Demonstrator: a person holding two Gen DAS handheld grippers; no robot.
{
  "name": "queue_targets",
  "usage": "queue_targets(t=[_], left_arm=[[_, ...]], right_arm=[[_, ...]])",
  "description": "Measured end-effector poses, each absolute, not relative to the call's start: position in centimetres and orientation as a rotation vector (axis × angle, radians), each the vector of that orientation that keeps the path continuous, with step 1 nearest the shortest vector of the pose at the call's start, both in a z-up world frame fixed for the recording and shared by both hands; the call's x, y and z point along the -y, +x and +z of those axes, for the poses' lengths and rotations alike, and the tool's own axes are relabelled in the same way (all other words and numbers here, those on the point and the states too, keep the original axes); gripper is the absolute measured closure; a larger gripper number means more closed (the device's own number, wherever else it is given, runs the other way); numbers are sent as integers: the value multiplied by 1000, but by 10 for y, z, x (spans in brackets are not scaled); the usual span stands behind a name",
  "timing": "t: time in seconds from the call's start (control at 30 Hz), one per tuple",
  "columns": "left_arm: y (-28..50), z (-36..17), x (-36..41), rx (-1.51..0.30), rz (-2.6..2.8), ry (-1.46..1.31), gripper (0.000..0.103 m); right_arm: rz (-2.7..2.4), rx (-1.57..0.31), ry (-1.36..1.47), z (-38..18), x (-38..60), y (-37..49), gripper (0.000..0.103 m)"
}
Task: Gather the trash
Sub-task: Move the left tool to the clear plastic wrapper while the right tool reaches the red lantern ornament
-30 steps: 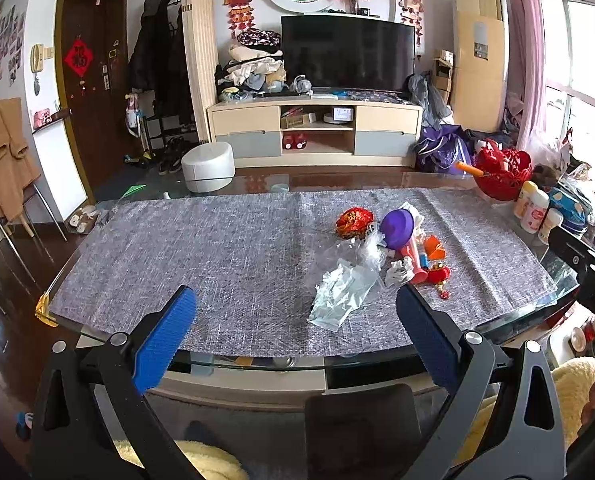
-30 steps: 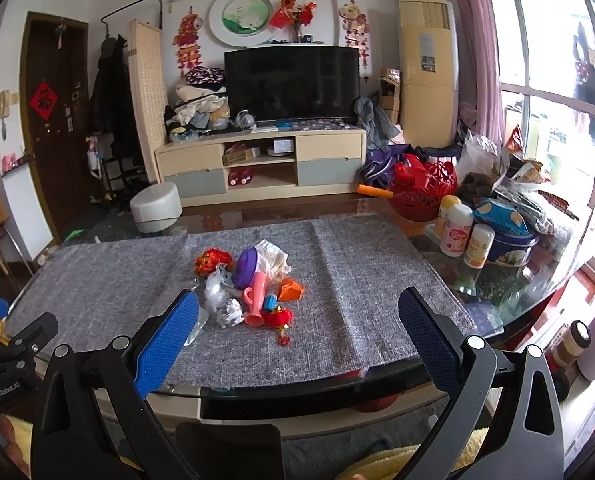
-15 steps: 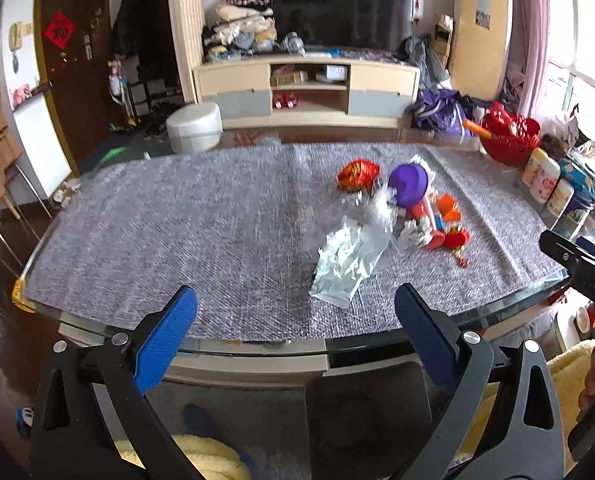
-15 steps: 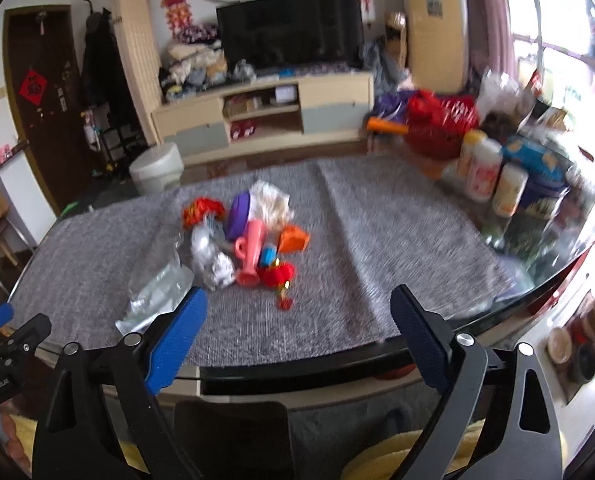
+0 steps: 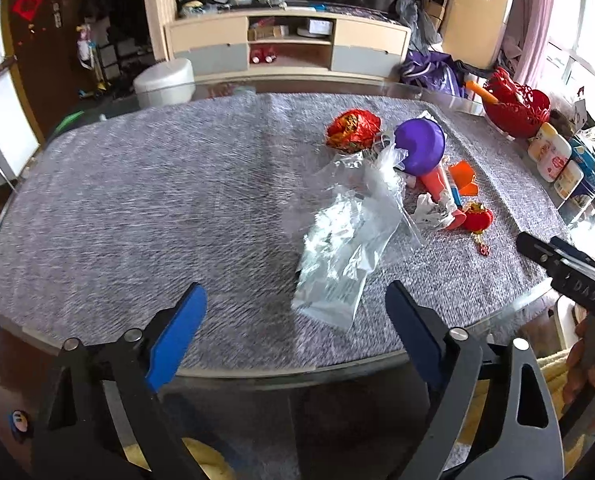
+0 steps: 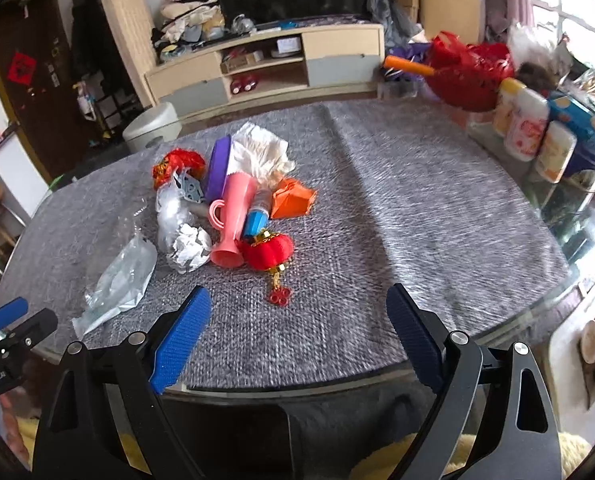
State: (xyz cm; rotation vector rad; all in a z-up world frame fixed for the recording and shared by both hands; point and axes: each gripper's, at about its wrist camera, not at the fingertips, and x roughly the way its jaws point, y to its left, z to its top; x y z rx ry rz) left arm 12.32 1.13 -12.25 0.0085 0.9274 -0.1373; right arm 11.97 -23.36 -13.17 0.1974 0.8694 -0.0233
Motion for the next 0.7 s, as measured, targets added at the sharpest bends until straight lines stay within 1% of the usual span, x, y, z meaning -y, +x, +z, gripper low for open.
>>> queue_targets(t=[0.07, 0.1, 0.17, 0.37, 0.53, 0.63, 0.7], left_arm=[[134, -129, -9, -947, -155, -6, 25], [141, -134, -8, -963, -160, -13, 28], [151, -139, -5, -979, -160, -7, 31], [178, -151, -2, -1013, -163, -12, 40], [195, -158, -3, -1033, -177, -42, 45], [201, -162, -1, -1048, -196, -60, 51], [204, -166, 0, -1050, -208, -76, 58]], right_arm=[[0, -893, 201, -139, 232, 129, 30], [11, -904, 202, -142, 232, 134, 33], [29, -918, 199, -148, 230, 143, 41], [42, -943, 207, -161, 231, 161, 49], [63, -931, 188, -160, 226, 170, 50], [79, -937, 182, -163, 222, 176, 50], [88, -944, 188, -166, 221, 180, 50]])
